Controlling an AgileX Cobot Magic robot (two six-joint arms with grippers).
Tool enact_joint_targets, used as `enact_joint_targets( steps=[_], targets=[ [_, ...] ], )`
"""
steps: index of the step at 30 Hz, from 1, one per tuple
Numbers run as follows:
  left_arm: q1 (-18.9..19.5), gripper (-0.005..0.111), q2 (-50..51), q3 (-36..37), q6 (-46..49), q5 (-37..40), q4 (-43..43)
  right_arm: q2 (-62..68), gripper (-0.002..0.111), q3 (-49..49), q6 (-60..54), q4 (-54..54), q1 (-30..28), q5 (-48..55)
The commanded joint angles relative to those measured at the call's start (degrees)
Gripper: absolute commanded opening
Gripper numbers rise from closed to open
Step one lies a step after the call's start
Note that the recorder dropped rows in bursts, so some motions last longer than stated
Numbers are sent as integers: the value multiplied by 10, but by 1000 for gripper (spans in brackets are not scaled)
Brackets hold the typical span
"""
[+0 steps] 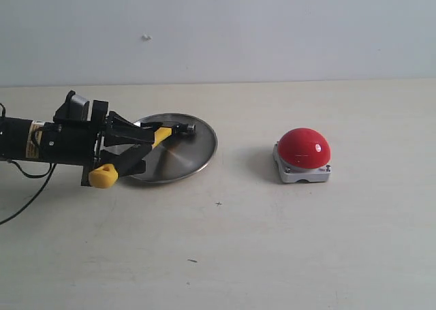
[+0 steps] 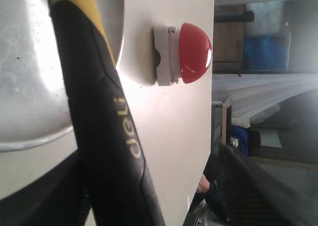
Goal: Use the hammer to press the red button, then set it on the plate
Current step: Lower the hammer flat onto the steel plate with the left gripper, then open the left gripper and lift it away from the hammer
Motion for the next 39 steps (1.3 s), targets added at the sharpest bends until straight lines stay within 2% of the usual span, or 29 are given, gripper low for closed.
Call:
enact_joint_targets(
  steps=[1, 9, 13, 21, 28, 34, 39],
  targets=[
    [21, 66, -16, 0, -3, -11, 11, -3, 0, 3, 0, -1, -1, -2],
    [89, 66, -16, 0, -3, -2, 11, -3, 0, 3, 0, -1, -1, -2],
    [93, 66, -16, 0, -3, 2, 14, -3, 0, 3, 0, -1, -1, -2],
    [52, 66, -16, -6, -3, 60, -25, -3, 0, 3, 0, -1, -1, -2],
    [54, 63, -16, -43, -3, 67, -7, -3, 0, 3, 0, -1, -1, -2],
    [26, 59, -16, -43, 16, 142, -13, -3, 0, 3, 0, -1, -1, -2],
    [12, 59, -16, -45, 44, 146, -34, -3, 0, 3, 0, -1, -1, -2]
  ],
)
